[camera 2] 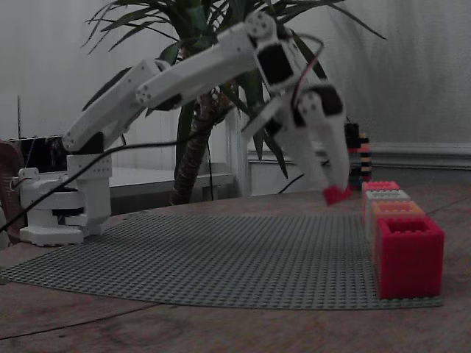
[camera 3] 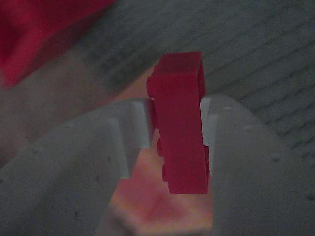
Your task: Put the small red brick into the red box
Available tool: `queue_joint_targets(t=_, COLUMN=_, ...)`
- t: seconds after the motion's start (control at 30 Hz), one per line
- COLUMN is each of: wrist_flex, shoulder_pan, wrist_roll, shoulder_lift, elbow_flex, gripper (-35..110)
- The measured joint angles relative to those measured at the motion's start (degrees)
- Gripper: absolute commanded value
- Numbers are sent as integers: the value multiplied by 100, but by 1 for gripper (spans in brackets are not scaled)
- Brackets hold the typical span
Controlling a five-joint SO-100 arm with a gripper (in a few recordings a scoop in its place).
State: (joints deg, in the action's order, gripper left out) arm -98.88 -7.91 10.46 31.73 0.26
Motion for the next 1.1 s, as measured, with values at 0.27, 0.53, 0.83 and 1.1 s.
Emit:
queue_joint_targets(t=0.27, wrist_flex=791, shoulder_pan=-439, wrist_roll=-571, shoulder_lift=-703, elbow_flex=-1617, gripper=0)
queue_joint_targets(t=0.53, wrist_flex=2171, shoulder_pan=-729, wrist_roll=-976, shoulder_lift=-932, elbow_flex=-1204, gripper=0)
queue_joint_targets(t=0.83, wrist_flex=3173, shoulder_pan=-773, wrist_roll=-1020, shoulder_lift=-940, elbow_flex=0, gripper=0)
queue_joint_targets(t=1.1, wrist_flex=3718, shoulder_pan=-817, wrist_roll=-1020, shoulder_lift=-940, elbow_flex=668, gripper=4)
